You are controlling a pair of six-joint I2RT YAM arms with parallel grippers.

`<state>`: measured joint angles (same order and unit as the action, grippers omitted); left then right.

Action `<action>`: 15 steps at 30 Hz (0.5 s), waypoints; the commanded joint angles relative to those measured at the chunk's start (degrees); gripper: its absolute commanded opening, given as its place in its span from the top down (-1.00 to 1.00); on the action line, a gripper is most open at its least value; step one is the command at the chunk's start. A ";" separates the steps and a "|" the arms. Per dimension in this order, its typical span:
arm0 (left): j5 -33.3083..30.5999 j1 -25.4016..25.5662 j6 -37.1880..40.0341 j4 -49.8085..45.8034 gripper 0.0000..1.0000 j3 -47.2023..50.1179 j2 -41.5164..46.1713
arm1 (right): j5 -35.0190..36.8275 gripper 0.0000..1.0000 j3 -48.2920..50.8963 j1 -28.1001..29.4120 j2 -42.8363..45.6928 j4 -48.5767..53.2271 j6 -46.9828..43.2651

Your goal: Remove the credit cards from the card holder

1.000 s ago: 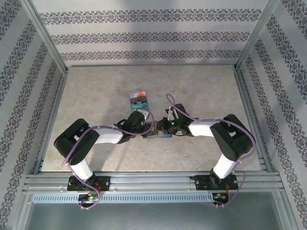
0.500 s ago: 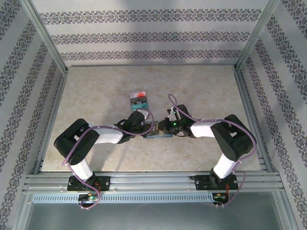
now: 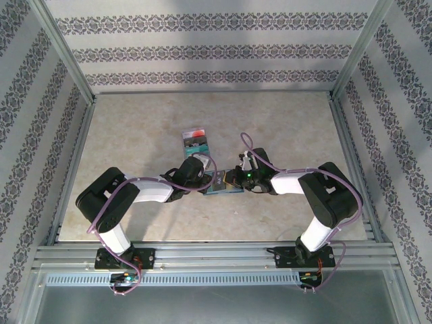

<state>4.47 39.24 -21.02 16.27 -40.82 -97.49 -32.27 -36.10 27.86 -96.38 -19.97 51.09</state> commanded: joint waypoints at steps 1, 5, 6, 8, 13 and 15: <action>-0.18 -0.57 1.55 -4.34 0.65 -0.73 2.10 | 1.15 0.83 0.78 -0.61 1.70 0.50 -1.21; 0.49 0.42 2.85 -3.92 0.65 -2.14 4.30 | 1.35 0.81 0.85 -0.61 1.33 0.81 -1.35; 0.50 0.77 3.23 -4.09 0.65 -2.83 4.37 | 1.41 0.81 0.93 -0.61 1.20 0.73 -1.30; 1.14 1.14 3.76 -4.10 0.65 -4.23 3.67 | 1.50 0.81 0.98 -0.61 1.19 0.55 -1.17; 3.90 1.36 3.71 -2.49 0.65 -6.29 -0.56 | 1.62 0.81 1.20 -0.61 1.37 0.54 -1.21; 4.43 1.36 3.61 -2.25 0.65 -6.64 -2.07 | 1.60 0.81 1.27 -0.70 1.37 0.55 -1.26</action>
<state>7.07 40.07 -18.37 13.82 -46.81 -97.03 -31.77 -35.79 27.83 -96.14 -19.70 50.87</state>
